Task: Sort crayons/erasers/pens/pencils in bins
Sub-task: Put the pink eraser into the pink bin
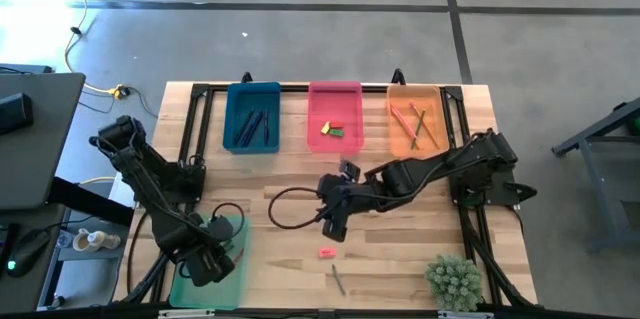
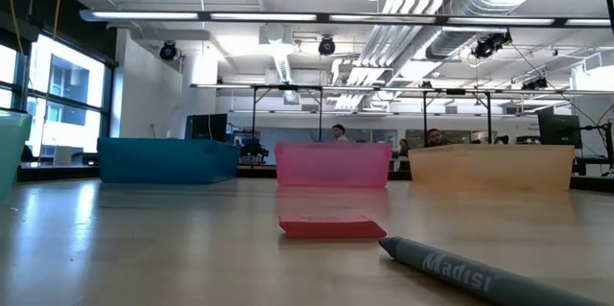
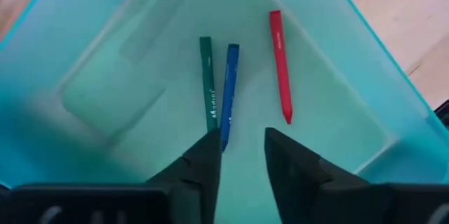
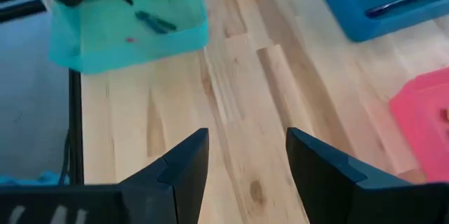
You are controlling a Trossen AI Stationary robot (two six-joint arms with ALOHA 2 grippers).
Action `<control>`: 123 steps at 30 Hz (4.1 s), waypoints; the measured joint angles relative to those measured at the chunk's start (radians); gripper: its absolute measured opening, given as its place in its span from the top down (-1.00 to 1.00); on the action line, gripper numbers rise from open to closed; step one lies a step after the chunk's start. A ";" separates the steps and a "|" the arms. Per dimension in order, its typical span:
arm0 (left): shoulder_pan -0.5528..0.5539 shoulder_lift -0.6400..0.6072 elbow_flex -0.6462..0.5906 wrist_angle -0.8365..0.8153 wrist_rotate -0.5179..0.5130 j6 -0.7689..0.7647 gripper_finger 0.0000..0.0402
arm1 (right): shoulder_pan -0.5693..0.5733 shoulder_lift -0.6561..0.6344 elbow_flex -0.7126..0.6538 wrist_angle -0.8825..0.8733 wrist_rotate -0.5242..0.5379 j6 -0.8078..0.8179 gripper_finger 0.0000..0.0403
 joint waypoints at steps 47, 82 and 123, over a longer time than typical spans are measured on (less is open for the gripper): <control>0.058 -0.605 0.003 0.074 -0.588 0.591 0.15 | 0.102 0.457 0.000 0.022 -0.258 -0.161 0.18; 0.058 -0.911 0.003 -0.048 -0.585 0.525 0.15 | 0.113 0.515 0.001 0.005 -0.216 -0.020 0.77; 0.121 -0.895 0.002 -0.055 -0.752 0.654 0.15 | -0.270 0.194 0.000 -0.053 0.185 -0.120 0.78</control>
